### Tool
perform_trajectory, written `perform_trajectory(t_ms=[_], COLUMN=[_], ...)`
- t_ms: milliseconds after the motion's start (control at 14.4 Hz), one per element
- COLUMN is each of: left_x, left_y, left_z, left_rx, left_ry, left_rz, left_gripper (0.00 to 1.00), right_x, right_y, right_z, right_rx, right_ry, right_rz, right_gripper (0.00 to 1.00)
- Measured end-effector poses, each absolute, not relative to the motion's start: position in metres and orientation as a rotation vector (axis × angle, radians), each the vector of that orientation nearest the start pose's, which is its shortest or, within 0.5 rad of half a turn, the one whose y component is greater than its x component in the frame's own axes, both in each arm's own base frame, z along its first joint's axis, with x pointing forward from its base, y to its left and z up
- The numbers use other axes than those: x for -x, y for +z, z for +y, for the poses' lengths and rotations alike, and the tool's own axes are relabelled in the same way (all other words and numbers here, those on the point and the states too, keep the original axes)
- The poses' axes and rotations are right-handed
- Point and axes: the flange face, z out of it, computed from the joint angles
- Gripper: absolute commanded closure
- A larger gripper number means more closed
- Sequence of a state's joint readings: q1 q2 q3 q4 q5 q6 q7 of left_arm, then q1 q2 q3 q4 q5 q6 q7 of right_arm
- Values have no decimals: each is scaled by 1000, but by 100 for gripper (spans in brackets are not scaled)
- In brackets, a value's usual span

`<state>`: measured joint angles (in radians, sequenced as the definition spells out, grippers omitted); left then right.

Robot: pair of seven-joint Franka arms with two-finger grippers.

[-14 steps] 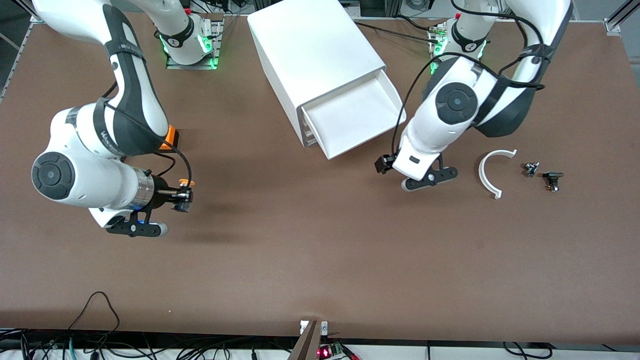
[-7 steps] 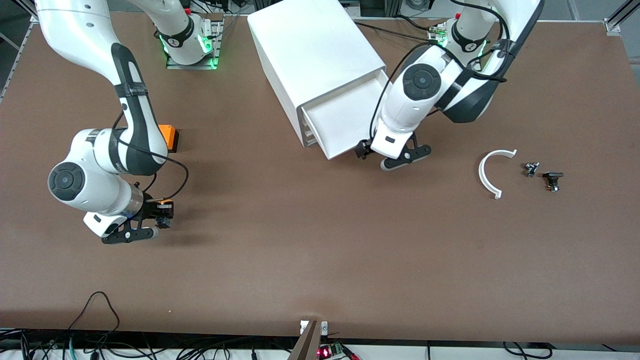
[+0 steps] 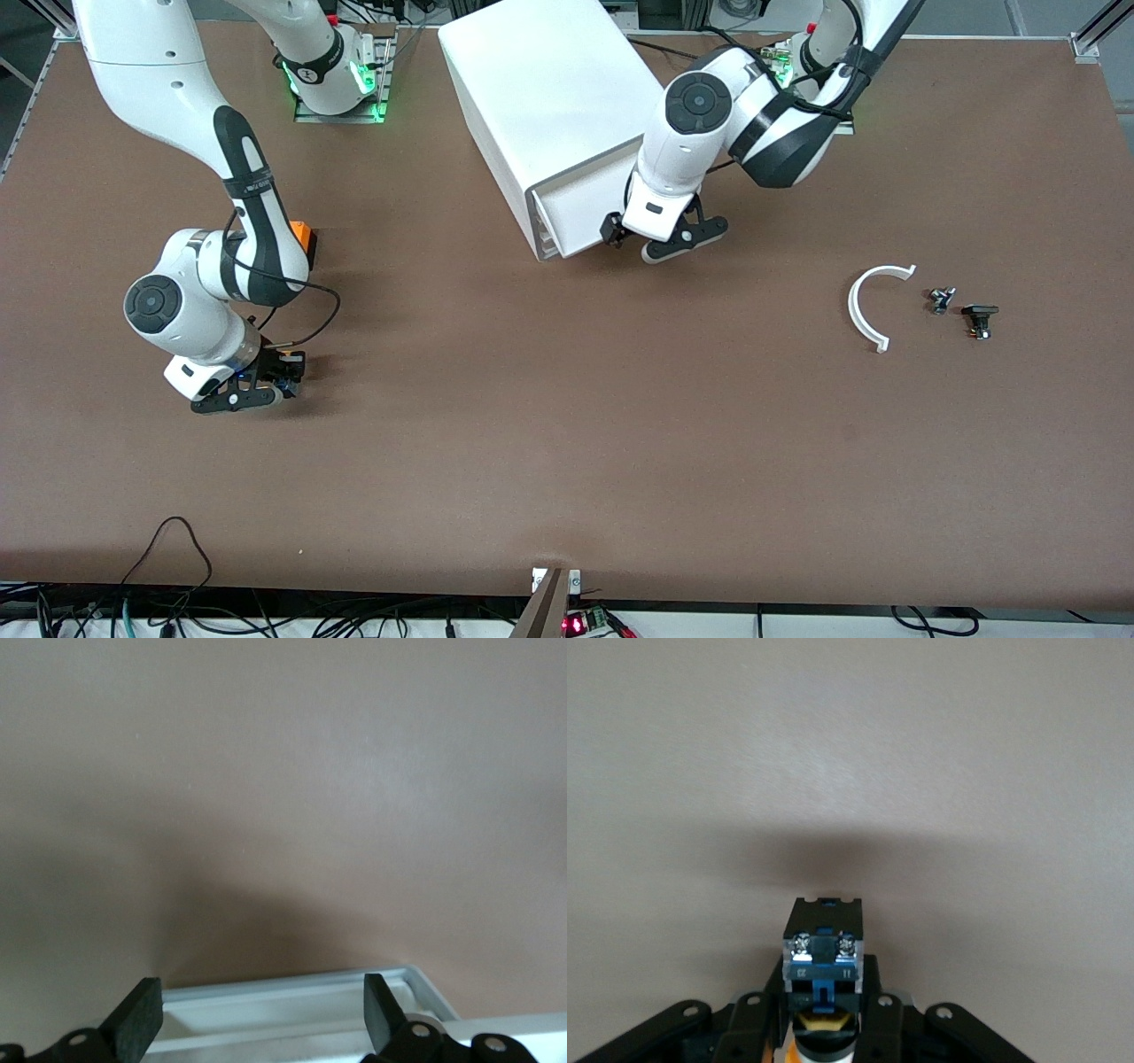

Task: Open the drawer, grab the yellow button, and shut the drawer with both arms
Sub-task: 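Push the drawer closed with the left gripper while the right gripper carries the button, then set the yellow button on the table beside the orange box, right gripper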

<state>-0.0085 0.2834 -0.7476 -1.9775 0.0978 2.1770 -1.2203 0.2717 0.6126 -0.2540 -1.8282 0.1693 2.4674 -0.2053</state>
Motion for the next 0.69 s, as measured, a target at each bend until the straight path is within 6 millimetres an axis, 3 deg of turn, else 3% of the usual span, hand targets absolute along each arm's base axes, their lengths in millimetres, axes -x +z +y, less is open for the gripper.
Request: perform_trajectory(t_ms=[69, 347, 485, 693], left_x=[-440, -416, -403, -391], left_y=[360, 360, 359, 359], left_z=[-397, -416, -425, -434], left_rx=[3121, 3110, 3104, 3099], left_ry=[159, 181, 193, 202], left_rz=[-675, -701, -704, -709], left_gripper=[0, 0, 0, 0], right_x=[-652, -651, -651, -657], right_y=[208, 201, 200, 207], right_z=[19, 16, 16, 18], right_rx=[3173, 3160, 3161, 3159], right_ry=[-72, -64, -66, -96], right_rz=[-214, -170, -165, -172], right_gripper=[81, 41, 0, 0])
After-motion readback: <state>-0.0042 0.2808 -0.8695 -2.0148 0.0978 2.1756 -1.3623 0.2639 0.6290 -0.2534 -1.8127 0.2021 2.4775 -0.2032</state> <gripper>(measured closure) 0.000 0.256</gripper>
